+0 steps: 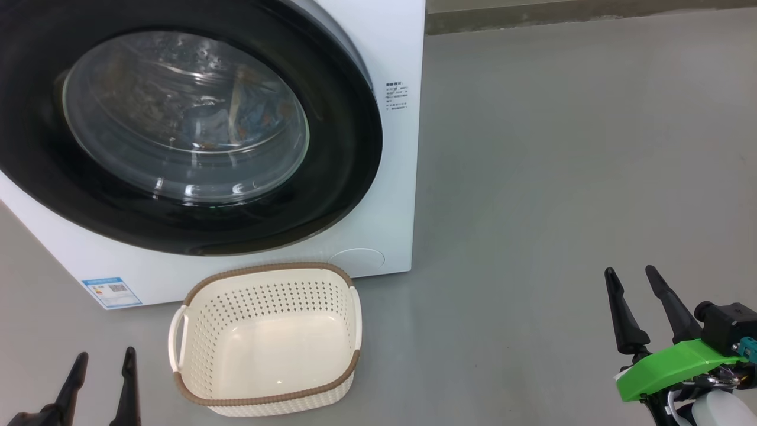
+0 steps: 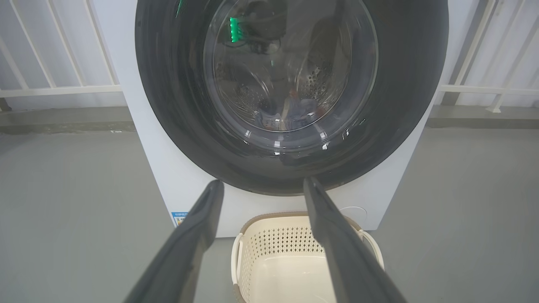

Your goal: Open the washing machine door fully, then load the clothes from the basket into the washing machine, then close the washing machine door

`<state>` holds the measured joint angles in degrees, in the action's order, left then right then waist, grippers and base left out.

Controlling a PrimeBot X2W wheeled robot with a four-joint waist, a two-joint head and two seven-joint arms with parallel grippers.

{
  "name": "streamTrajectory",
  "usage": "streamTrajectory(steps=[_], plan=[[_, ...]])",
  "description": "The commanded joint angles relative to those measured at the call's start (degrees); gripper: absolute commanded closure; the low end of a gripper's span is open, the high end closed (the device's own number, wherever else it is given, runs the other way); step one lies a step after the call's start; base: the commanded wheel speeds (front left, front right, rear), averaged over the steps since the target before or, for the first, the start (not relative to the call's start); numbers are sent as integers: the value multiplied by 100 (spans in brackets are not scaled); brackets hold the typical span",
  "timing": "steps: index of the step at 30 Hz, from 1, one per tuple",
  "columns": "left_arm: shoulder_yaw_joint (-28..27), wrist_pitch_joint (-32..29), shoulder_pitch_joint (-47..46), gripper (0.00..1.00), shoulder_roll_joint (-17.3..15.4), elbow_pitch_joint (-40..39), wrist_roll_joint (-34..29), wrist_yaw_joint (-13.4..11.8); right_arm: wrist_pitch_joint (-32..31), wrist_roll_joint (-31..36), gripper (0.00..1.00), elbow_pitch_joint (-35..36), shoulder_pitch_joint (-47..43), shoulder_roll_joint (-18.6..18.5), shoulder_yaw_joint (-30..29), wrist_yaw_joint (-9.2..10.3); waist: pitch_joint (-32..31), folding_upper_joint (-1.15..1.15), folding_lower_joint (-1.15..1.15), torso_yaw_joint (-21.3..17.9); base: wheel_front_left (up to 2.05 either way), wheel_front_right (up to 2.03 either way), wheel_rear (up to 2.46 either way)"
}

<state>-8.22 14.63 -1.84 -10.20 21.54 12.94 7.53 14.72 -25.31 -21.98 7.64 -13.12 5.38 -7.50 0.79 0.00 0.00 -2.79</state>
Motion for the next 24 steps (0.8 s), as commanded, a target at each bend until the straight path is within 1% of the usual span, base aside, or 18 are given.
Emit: streamTrajectory(steps=[1,9,10,16,19,22,24], plan=[[-196,37,-93,0,-167,-174,-63,-4,28,-4,0,151,9,-81,73,1,2,0,0,1,0,0,0],[-211,37,-83,0,-200,-213,-104,-4,28,2,0,154,44,-72,118,1,19,0,0,-28,0,0,0],[2,-2,-2,100,-2,-27,-31,0,-1,-2,100,-16,-1,21,8,0,19,0,0,-28,0,0,0],[71,-25,129,100,323,317,4,0,-17,-33,100,-387,-240,300,52,0,19,0,0,-28,0,0,0],[59,-70,112,100,329,308,127,0,-51,-140,100,-370,-237,312,32,0,17,0,1,-24,0,0,0],[63,-140,100,100,343,268,384,0,-119,-355,100,-324,-241,335,-9,0,2,0,13,-12,0,0,0],[68,-170,97,100,349,248,512,0,-153,-462,100,-304,-244,347,-29,0,1,0,9,-7,0,0,0]])
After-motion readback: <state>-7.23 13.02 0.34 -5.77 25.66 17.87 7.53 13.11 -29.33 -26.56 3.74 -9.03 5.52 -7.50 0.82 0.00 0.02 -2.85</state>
